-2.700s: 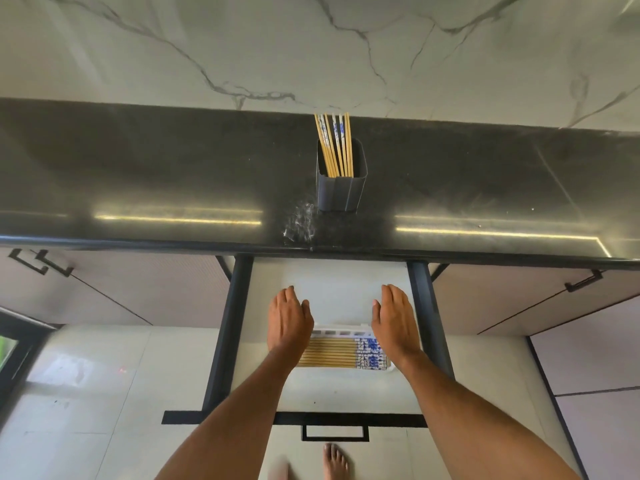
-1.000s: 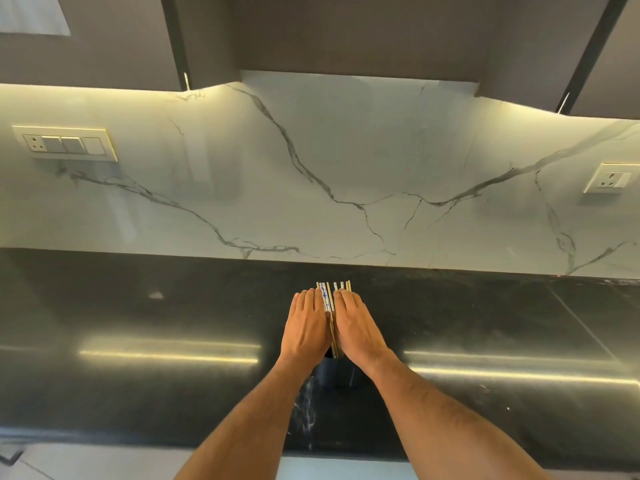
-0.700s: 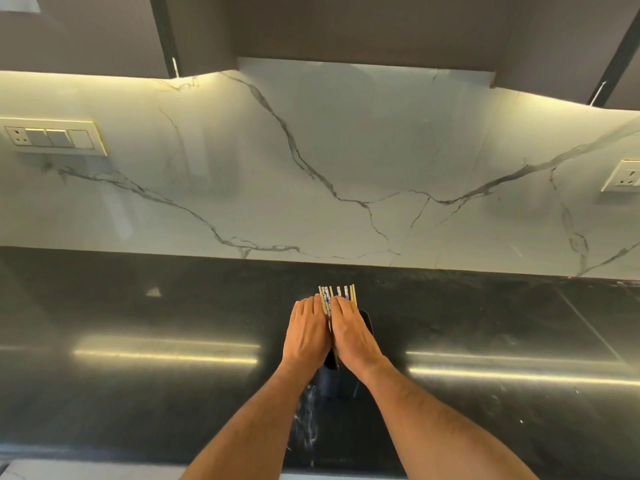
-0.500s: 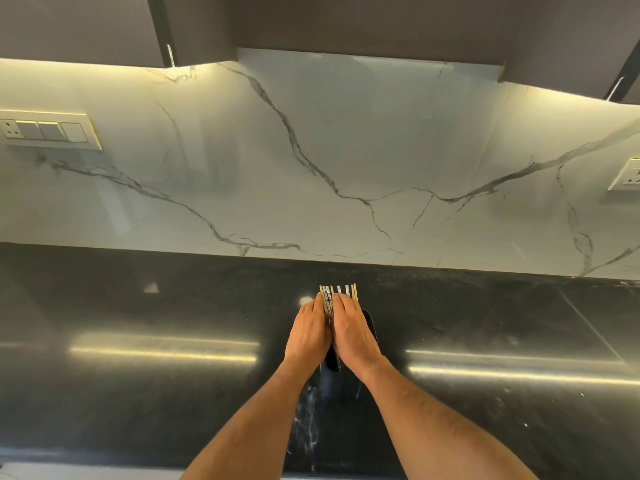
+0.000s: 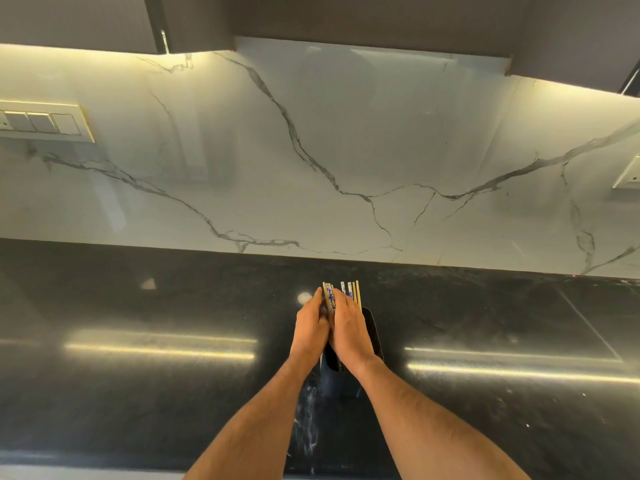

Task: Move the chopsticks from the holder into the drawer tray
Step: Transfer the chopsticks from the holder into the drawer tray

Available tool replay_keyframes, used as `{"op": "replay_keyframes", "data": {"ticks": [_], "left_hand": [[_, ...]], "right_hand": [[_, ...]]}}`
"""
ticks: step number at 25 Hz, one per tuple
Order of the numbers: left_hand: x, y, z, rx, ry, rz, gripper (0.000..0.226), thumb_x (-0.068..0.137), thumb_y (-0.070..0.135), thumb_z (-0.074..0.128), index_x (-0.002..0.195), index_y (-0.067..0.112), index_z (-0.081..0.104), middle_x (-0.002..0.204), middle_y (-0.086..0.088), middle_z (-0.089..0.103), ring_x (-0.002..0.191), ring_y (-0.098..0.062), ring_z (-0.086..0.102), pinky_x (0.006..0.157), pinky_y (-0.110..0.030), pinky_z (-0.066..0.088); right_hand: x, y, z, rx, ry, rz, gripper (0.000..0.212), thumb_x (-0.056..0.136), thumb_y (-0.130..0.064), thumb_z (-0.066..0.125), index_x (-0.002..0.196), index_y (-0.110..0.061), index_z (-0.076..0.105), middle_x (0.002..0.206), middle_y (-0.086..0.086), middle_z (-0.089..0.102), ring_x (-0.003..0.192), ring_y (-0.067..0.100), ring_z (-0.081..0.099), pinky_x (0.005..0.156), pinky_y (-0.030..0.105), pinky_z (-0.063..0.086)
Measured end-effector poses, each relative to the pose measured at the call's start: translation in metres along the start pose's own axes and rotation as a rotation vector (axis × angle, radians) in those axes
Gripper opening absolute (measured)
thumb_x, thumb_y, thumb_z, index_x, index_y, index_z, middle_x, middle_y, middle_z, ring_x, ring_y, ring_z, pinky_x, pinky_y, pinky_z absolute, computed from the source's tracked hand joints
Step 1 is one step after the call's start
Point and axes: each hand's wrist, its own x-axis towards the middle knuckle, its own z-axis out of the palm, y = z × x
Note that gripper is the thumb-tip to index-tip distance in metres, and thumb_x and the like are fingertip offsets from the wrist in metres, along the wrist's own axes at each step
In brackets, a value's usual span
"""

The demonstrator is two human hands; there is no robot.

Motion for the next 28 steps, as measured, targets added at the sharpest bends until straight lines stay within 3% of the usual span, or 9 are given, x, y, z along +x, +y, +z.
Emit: {"op": "replay_keyframes", "data": {"ticks": [3, 5, 7, 11, 15, 19, 23, 26, 28], "left_hand": [[0.000, -0.002, 0.002, 0.006, 0.018, 0.019, 0.030, 0.098, -0.002, 0.047, 0.104, 0.020, 0.066, 0.090, 0.005, 0.070, 0.081, -0.006, 0.068, 0.070, -0.018, 0.055], [-0.001, -0.003, 0.002, 0.032, 0.030, 0.033, 0.031, 0.097, -0.001, 0.050, 0.102, 0.024, 0.067, 0.090, 0.009, 0.070, 0.085, -0.002, 0.066, 0.073, -0.015, 0.054], [-0.001, -0.004, 0.001, 0.076, 0.052, 0.047, 0.033, 0.096, 0.000, 0.054, 0.107, 0.027, 0.068, 0.093, 0.013, 0.067, 0.090, 0.004, 0.063, 0.076, -0.009, 0.050], [-0.002, -0.002, 0.002, 0.120, 0.068, 0.050, 0.032, 0.096, 0.002, 0.058, 0.106, 0.031, 0.069, 0.095, 0.017, 0.065, 0.092, 0.007, 0.062, 0.076, -0.007, 0.049], [-0.006, 0.001, 0.004, 0.065, 0.051, 0.040, 0.035, 0.096, 0.003, 0.059, 0.101, 0.036, 0.070, 0.092, 0.017, 0.072, 0.090, 0.005, 0.068, 0.075, -0.009, 0.053], [-0.008, 0.006, 0.005, 0.053, 0.050, 0.043, 0.028, 0.096, 0.004, 0.062, 0.112, 0.023, 0.073, 0.096, 0.015, 0.074, 0.092, 0.003, 0.069, 0.079, -0.012, 0.055], [-0.012, 0.013, 0.004, 0.026, 0.076, 0.055, 0.022, 0.097, 0.010, 0.063, 0.114, 0.021, 0.073, 0.096, 0.013, 0.074, 0.092, 0.003, 0.069, 0.078, -0.012, 0.055], [-0.015, 0.021, 0.004, 0.026, 0.070, 0.070, 0.024, 0.099, 0.008, 0.059, 0.117, 0.017, 0.072, 0.101, 0.009, 0.074, 0.093, 0.001, 0.069, 0.082, -0.016, 0.056], [-0.016, 0.031, 0.003, 0.009, 0.057, 0.076, 0.026, 0.099, 0.005, 0.060, 0.121, 0.013, 0.070, 0.105, 0.004, 0.074, 0.096, -0.003, 0.070, 0.086, -0.020, 0.057]], "right_hand": [[0.003, 0.003, 0.006, 0.080, 0.043, 0.074, 0.040, 0.097, -0.050, 0.035, 0.122, -0.030, 0.058, 0.111, -0.008, 0.065, 0.101, 0.006, 0.063, 0.090, 0.029, 0.057], [0.005, 0.002, 0.005, 0.161, 0.078, 0.172, 0.015, 0.103, -0.029, 0.050, 0.103, -0.036, 0.063, 0.093, -0.015, 0.066, 0.086, 0.001, 0.065, 0.075, 0.018, 0.055], [0.009, 0.005, 0.005, 0.291, 0.129, 0.255, 0.021, 0.098, -0.013, 0.062, 0.097, -0.032, 0.070, 0.081, -0.015, 0.068, 0.078, 0.002, 0.068, 0.069, 0.016, 0.056], [0.009, 0.007, 0.000, 0.383, 0.173, 0.307, 0.016, 0.093, -0.008, 0.071, 0.104, -0.016, 0.077, 0.082, -0.011, 0.071, 0.074, 0.001, 0.067, 0.071, 0.018, 0.059], [0.009, 0.005, -0.003, 0.227, 0.143, 0.332, 0.014, 0.096, -0.012, 0.067, 0.104, -0.017, 0.077, 0.089, -0.003, 0.076, 0.066, -0.001, 0.059, 0.054, 0.004, 0.037], [0.007, 0.002, -0.008, 0.205, 0.157, 0.367, 0.016, 0.096, -0.012, 0.066, 0.108, -0.014, 0.076, 0.097, 0.003, 0.077, 0.084, 0.015, 0.071, 0.057, 0.010, 0.040], [0.008, 0.002, -0.013, 0.357, 0.186, 0.381, 0.010, 0.091, -0.003, 0.070, 0.096, -0.009, 0.076, 0.083, 0.004, 0.074, 0.074, 0.013, 0.069, 0.055, 0.015, 0.046], [0.010, 0.000, -0.026, 0.452, 0.226, 0.371, 0.007, 0.090, -0.004, 0.074, 0.094, -0.009, 0.077, 0.082, 0.003, 0.074, 0.076, 0.012, 0.072, 0.064, 0.027, 0.060], [0.011, -0.003, -0.039, 0.499, 0.264, 0.324, 0.008, 0.089, -0.005, 0.075, 0.094, -0.011, 0.077, 0.079, -0.001, 0.074, 0.073, 0.008, 0.073, 0.066, 0.025, 0.062]]}}
